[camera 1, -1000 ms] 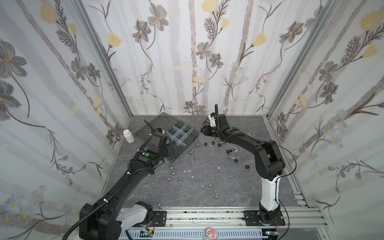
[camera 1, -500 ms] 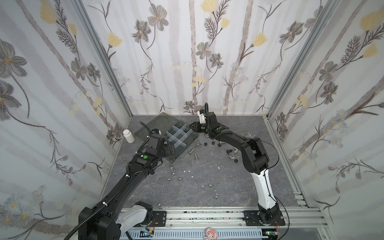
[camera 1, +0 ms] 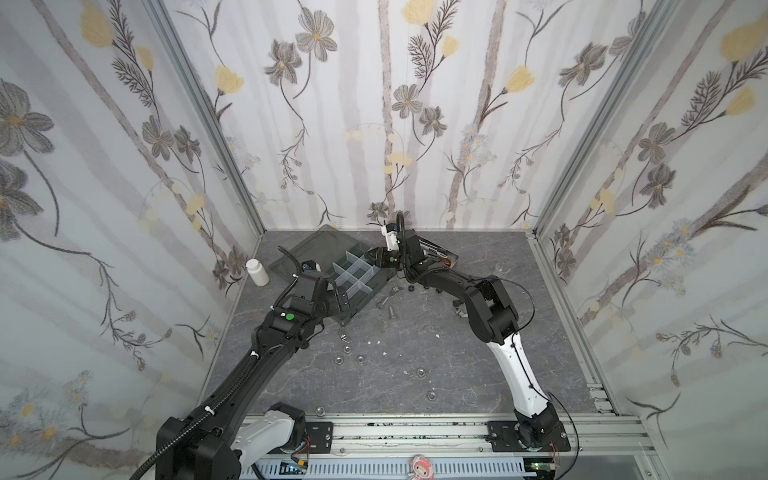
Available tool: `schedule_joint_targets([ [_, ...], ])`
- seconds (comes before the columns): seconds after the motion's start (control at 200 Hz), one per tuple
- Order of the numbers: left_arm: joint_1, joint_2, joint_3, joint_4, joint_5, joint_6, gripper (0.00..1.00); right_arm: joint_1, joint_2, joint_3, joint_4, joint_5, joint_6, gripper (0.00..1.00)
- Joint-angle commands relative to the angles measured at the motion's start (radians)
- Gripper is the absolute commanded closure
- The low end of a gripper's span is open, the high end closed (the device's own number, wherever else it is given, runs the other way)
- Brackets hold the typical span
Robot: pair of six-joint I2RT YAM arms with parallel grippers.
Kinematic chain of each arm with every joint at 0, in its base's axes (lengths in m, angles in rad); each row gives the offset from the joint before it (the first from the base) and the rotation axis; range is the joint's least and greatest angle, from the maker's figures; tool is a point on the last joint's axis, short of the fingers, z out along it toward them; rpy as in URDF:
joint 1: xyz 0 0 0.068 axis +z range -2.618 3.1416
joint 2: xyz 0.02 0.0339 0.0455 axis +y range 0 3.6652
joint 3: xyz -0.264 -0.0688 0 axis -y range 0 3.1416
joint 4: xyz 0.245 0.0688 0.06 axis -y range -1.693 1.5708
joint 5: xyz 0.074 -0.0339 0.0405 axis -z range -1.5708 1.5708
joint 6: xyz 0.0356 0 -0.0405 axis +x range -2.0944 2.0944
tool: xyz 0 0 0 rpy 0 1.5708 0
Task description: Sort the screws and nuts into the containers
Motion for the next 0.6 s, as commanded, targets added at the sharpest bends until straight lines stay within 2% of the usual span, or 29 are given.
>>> schedule_joint_targets([
  [0.0,0.002,-0.014,-0.012,-0.003,-0.014,-0.015,0.0,0.001,0.018,0.029,0.049,0.023,0.009,0.77],
  [0.24,0.003,-0.021,-0.017,-0.013,-0.013,-0.021,0.0,-0.009,0.049,0.084,0.02,0.053,0.006,0.75],
  [0.485,0.003,-0.025,-0.015,-0.021,-0.016,-0.021,0.0,-0.011,0.066,0.099,0.009,0.045,0.003,0.59],
  [0.595,0.003,-0.031,-0.013,-0.03,-0.014,-0.024,0.0,-0.011,0.061,0.1,0.006,0.039,0.0,0.56],
])
